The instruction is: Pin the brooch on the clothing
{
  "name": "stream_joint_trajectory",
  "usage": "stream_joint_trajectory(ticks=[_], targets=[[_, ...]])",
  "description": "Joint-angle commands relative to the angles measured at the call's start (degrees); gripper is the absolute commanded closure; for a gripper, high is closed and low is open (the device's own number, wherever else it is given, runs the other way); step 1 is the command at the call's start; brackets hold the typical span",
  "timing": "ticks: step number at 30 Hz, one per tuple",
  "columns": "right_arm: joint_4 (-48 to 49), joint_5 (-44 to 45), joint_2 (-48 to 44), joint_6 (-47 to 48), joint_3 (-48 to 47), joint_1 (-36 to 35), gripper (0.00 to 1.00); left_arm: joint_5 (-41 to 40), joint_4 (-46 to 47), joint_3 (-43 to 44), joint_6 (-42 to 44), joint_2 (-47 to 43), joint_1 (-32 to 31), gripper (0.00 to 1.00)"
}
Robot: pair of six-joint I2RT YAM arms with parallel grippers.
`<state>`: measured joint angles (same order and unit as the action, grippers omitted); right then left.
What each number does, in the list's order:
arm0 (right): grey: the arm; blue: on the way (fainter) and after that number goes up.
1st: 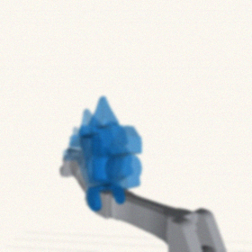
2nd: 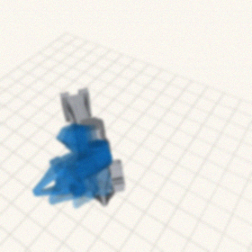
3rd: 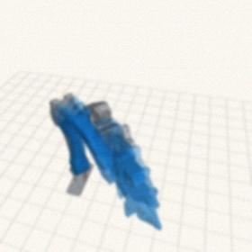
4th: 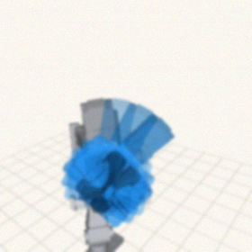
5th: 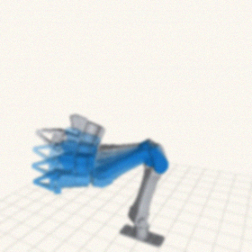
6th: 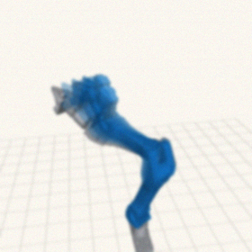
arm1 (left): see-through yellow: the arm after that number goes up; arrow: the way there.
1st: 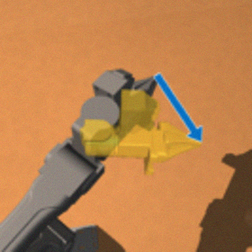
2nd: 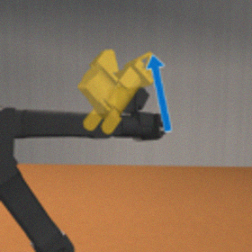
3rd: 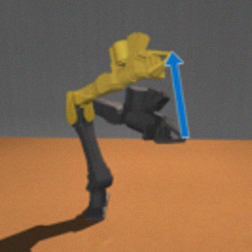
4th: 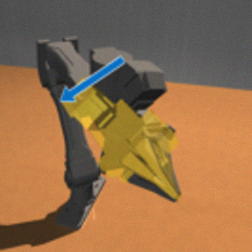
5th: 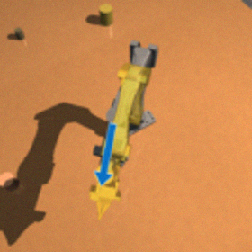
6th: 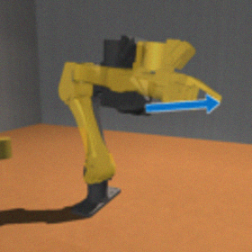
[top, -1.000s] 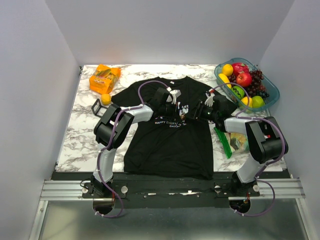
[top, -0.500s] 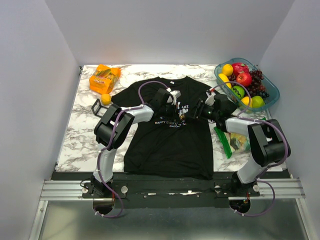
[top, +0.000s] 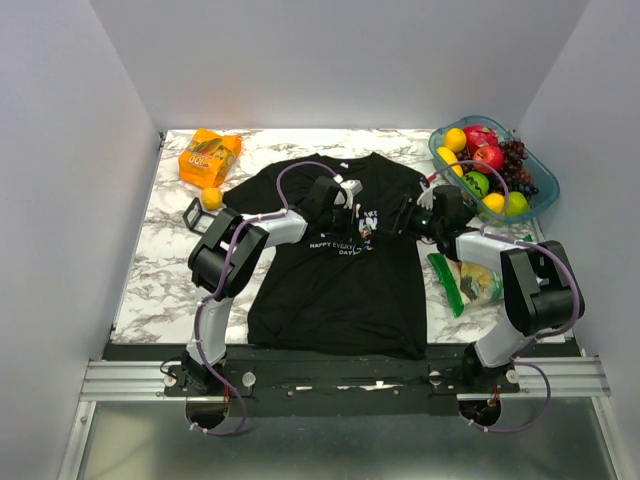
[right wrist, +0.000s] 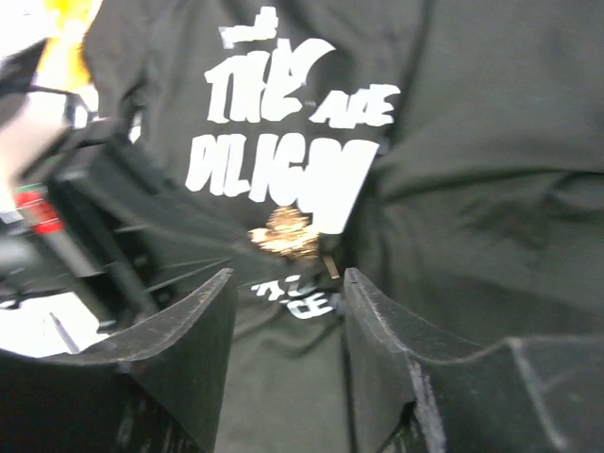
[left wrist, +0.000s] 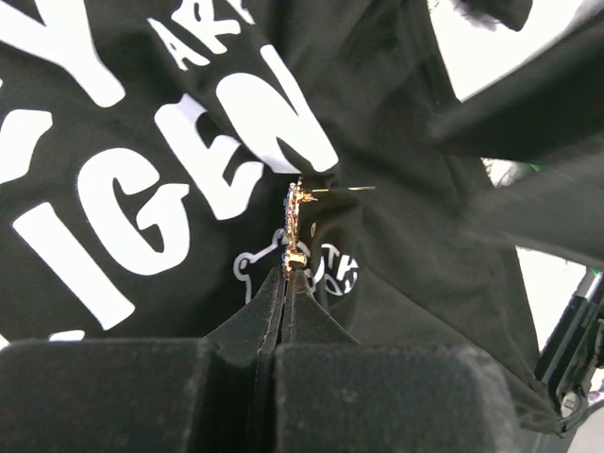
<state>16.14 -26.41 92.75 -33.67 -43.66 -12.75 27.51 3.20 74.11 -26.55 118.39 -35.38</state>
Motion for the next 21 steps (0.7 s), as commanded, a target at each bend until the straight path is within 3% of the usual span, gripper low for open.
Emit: stream_joint_trajectory(ticks=[1, 12, 21], targets=[[0.29, 1.19, 1.91, -0.25, 1.11, 1.85, 0.46, 2.55, 2.25, 0.51, -0.79, 0.09, -0.22, 1.0], [1.08, 5.58, 6.21, 1.85, 1.56, 3.79, 0.58, 3.08, 2.42, 0.51, -0.79, 0.27, -0.31, 1.0], [2.75, 4.8, 8.06, 3.35, 1.91, 1.33, 0.62, 2.9, 2.07, 0.34, -0.44, 0.0, -0.31, 1.0]])
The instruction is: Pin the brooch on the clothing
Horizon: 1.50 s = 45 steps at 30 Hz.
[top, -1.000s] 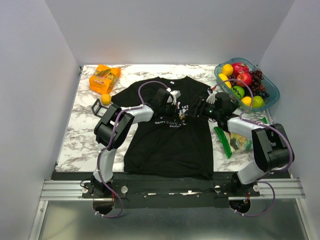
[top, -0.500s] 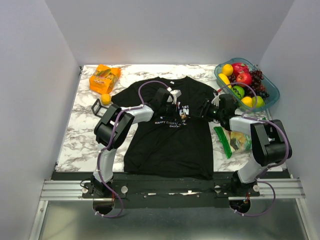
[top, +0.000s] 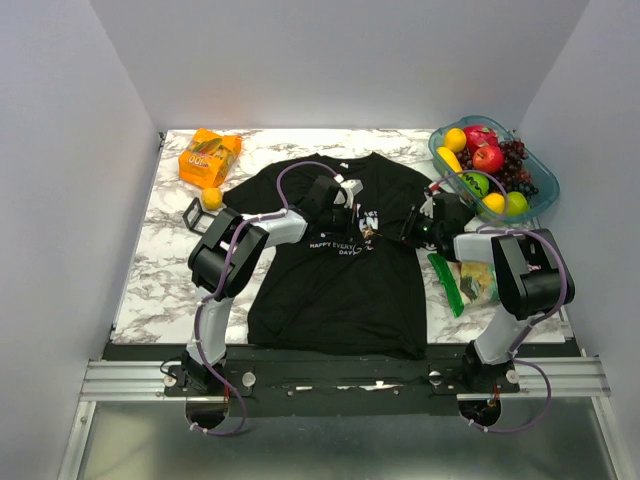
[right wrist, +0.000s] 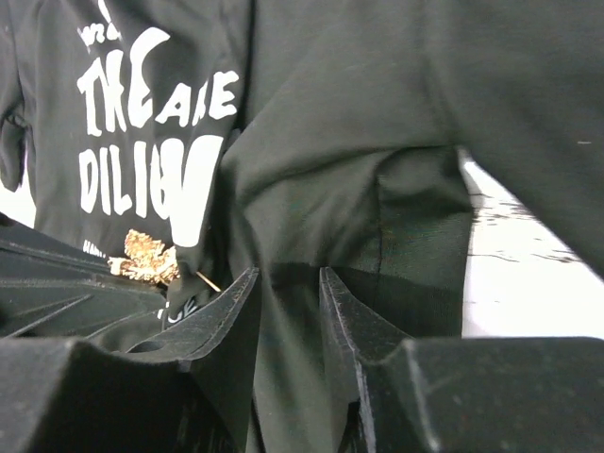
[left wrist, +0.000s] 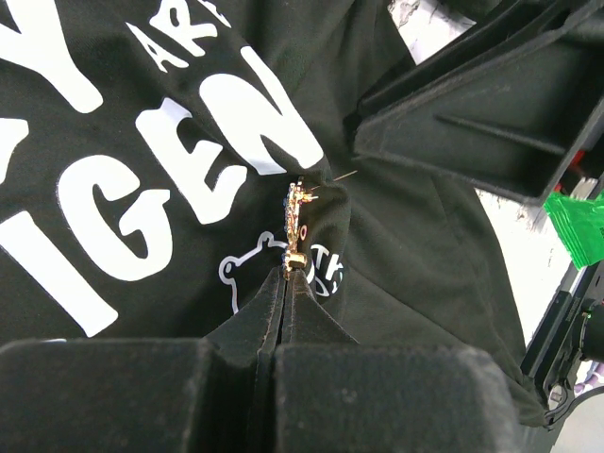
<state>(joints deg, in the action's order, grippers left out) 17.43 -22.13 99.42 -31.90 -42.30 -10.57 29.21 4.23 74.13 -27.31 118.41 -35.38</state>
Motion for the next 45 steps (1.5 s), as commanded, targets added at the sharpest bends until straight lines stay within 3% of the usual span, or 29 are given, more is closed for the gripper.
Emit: stream_joint_trajectory(ticks=[1, 45], targets=[[1.55, 0.16, 1.48, 1.66, 0.56, -0.94, 0.62, 1.2, 1.04, 0.32, 0.33, -0.02, -0.31, 1.0], [6.12, -6.52, -1.42, 5.45, -0.32, -4.11, 0.64, 0.67, 0.43, 1.28, 0.42, 0.51, -0.92, 1.0]])
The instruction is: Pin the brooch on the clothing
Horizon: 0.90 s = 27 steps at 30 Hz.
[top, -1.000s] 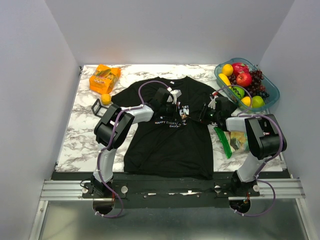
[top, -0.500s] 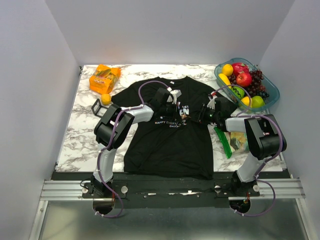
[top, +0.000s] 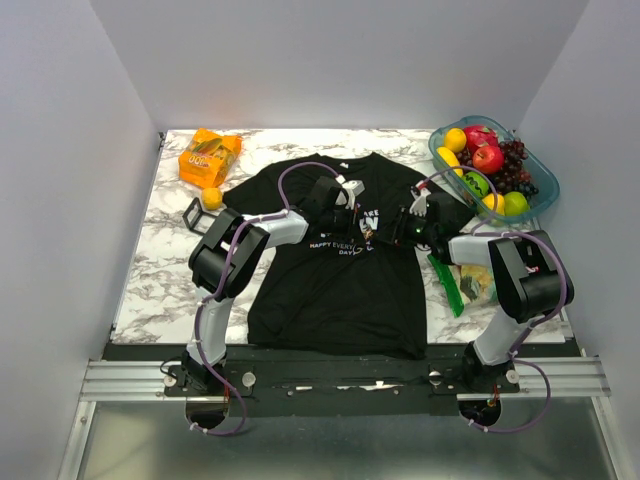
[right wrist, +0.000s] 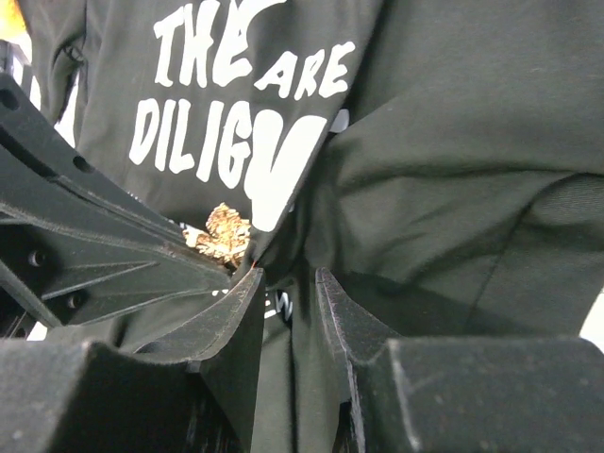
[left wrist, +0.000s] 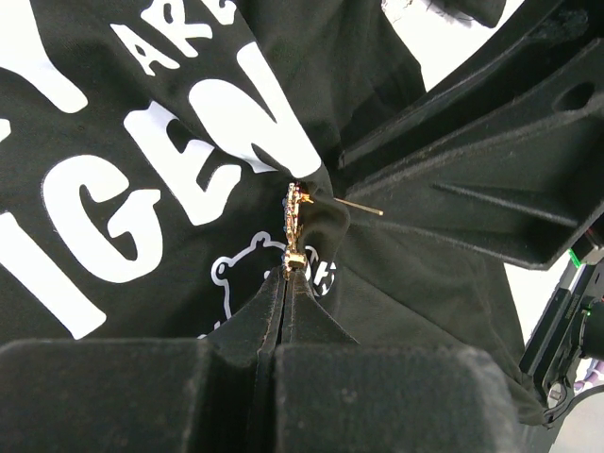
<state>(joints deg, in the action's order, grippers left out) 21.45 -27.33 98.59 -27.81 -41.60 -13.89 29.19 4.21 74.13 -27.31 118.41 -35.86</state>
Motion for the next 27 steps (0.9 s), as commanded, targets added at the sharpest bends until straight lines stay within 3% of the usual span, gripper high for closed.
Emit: stream_joint_trajectory(ticks=[1, 27], targets=[[2.1, -1.41, -0.59, 1.36, -1.02, -0.96, 0.64, 0.78, 0.36, 1.37, 0.42, 0.51, -0.44, 1.0], [2.89, -2.29, 3.1, 1.01, -3.57, -1.75, 0.66, 1.31, 0.19, 1.54, 1.73, 0.59, -0.97, 1.0]])
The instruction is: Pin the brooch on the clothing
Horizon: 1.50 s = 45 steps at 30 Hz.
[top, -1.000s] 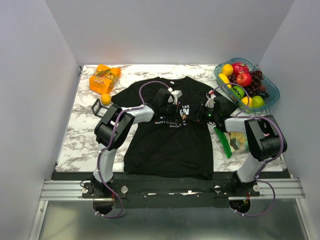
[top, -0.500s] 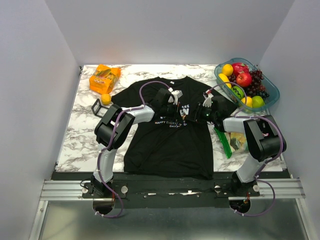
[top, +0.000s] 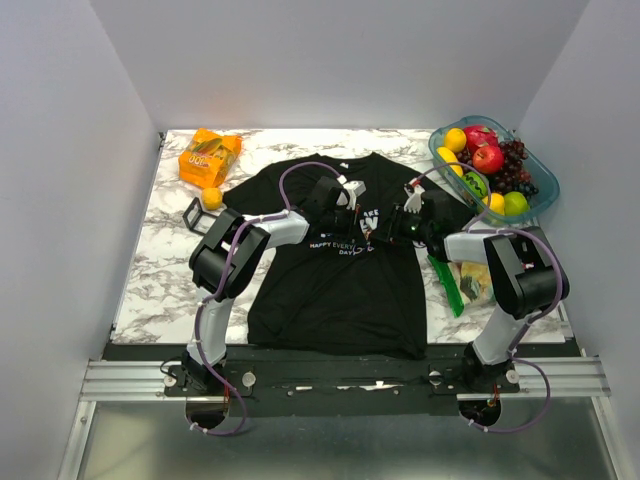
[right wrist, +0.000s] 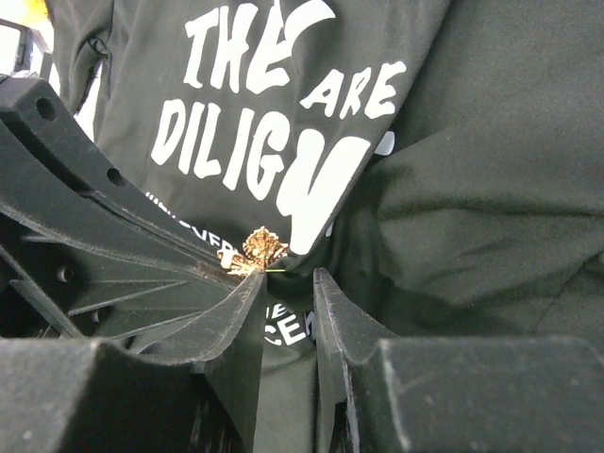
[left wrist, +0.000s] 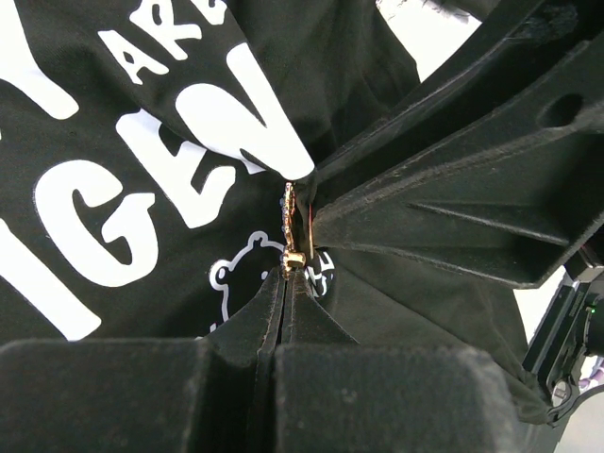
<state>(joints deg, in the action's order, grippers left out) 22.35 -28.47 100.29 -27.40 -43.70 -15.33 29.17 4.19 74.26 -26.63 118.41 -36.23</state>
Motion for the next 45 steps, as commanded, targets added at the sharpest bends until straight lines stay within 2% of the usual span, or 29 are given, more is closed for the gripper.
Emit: stream_joint_trajectory(ticks=[1, 45], targets=[[2.0, -1.15, 1.49, 0.59, -1.47, -0.31, 0.66, 1.33, 0.21, 1.59, 1.14, 0.59, -0.69, 1.0], [3.32, 1.93, 4.12, -3.1, -3.32, -1.28, 0.69, 0.54, 2.32, -1.92, 0.88, -0.2, -2.97, 1.0]])
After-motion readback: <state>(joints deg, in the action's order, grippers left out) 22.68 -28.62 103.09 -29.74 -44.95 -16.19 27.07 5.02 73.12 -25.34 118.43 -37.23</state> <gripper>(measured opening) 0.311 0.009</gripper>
